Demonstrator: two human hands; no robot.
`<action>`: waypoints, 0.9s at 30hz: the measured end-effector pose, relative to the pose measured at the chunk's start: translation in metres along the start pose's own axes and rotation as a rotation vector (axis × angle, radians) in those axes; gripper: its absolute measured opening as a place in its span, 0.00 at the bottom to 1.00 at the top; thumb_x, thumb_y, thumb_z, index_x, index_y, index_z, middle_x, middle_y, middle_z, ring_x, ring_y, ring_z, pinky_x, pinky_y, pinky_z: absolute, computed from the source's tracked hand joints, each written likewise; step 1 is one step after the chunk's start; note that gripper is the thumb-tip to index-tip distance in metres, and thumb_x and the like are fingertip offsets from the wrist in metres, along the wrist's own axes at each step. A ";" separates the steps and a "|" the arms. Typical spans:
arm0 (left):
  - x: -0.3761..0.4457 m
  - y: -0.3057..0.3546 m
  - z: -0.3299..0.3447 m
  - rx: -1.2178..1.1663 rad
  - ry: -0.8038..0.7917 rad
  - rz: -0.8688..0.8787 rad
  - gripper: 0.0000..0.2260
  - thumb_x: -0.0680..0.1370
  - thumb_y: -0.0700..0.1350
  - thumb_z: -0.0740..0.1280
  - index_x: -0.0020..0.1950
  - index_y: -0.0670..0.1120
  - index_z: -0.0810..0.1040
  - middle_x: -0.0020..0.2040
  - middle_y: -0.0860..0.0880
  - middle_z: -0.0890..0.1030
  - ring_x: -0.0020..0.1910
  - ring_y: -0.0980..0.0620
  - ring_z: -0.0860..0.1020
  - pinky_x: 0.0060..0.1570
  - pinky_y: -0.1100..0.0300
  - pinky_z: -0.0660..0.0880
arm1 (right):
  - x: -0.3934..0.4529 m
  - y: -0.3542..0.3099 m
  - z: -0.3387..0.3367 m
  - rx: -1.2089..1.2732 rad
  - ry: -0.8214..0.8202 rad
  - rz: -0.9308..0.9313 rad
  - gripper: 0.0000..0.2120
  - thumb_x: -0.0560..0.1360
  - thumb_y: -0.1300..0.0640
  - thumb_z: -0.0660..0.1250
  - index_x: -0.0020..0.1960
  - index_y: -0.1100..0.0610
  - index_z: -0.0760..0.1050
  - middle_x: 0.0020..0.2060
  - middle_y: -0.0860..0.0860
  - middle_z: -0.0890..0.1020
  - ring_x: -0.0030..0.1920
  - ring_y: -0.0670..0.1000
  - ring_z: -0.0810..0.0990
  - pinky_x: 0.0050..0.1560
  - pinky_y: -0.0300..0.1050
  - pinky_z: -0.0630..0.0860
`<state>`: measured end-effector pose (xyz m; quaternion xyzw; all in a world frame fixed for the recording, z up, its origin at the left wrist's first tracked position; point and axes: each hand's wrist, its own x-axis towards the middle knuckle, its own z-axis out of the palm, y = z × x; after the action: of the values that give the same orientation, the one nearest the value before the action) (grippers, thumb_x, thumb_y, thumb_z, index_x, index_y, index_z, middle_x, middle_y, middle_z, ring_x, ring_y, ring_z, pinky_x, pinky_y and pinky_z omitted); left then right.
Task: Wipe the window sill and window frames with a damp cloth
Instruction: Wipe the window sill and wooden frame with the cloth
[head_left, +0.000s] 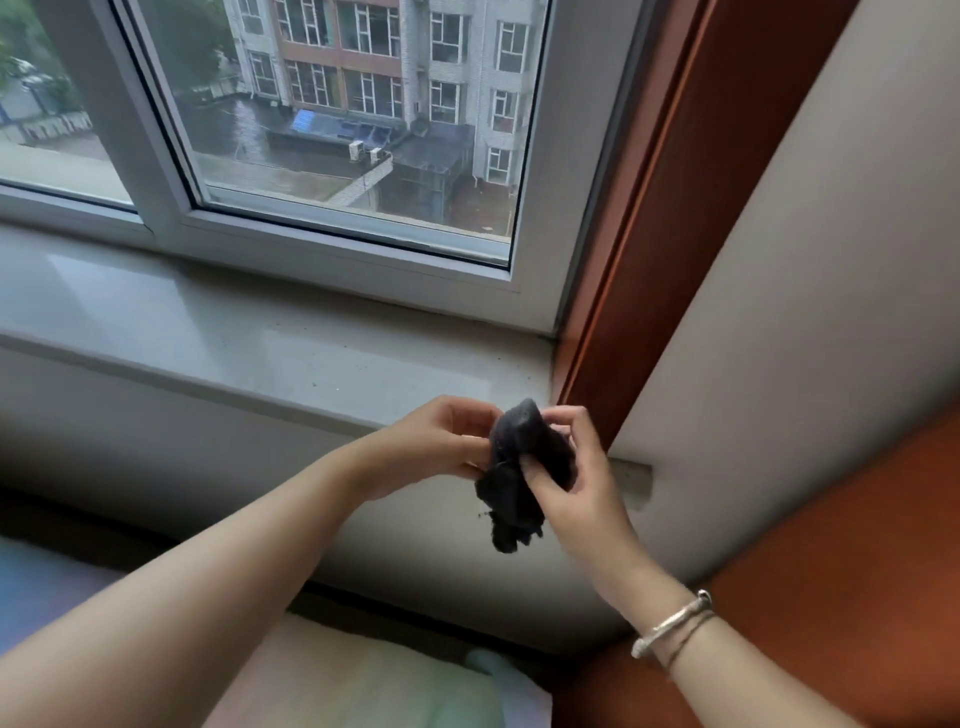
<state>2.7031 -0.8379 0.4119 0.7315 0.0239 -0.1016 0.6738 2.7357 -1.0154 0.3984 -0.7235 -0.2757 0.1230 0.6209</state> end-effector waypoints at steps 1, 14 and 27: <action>0.004 0.002 0.004 0.056 -0.037 -0.021 0.08 0.76 0.35 0.66 0.54 0.37 0.79 0.51 0.38 0.82 0.49 0.46 0.81 0.55 0.51 0.78 | -0.008 0.005 -0.006 -0.061 0.053 -0.039 0.14 0.75 0.67 0.65 0.51 0.49 0.71 0.46 0.51 0.78 0.50 0.47 0.79 0.54 0.40 0.75; 0.057 -0.017 -0.021 0.431 0.314 -0.109 0.06 0.74 0.39 0.70 0.51 0.41 0.80 0.39 0.47 0.80 0.31 0.58 0.75 0.29 0.69 0.69 | -0.009 0.050 -0.011 -1.060 0.149 -0.093 0.21 0.62 0.64 0.77 0.53 0.54 0.79 0.46 0.54 0.75 0.35 0.55 0.79 0.30 0.44 0.75; 0.065 -0.007 -0.021 0.474 0.252 -0.256 0.12 0.73 0.45 0.72 0.54 0.44 0.76 0.40 0.49 0.78 0.36 0.55 0.75 0.32 0.62 0.67 | -0.016 0.057 -0.037 -1.141 0.087 -0.094 0.21 0.63 0.67 0.73 0.53 0.54 0.77 0.44 0.53 0.74 0.31 0.56 0.76 0.26 0.43 0.70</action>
<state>2.7679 -0.8229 0.3951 0.8664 0.1752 -0.0970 0.4574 2.7563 -1.0596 0.3481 -0.9354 -0.3044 -0.1029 0.1478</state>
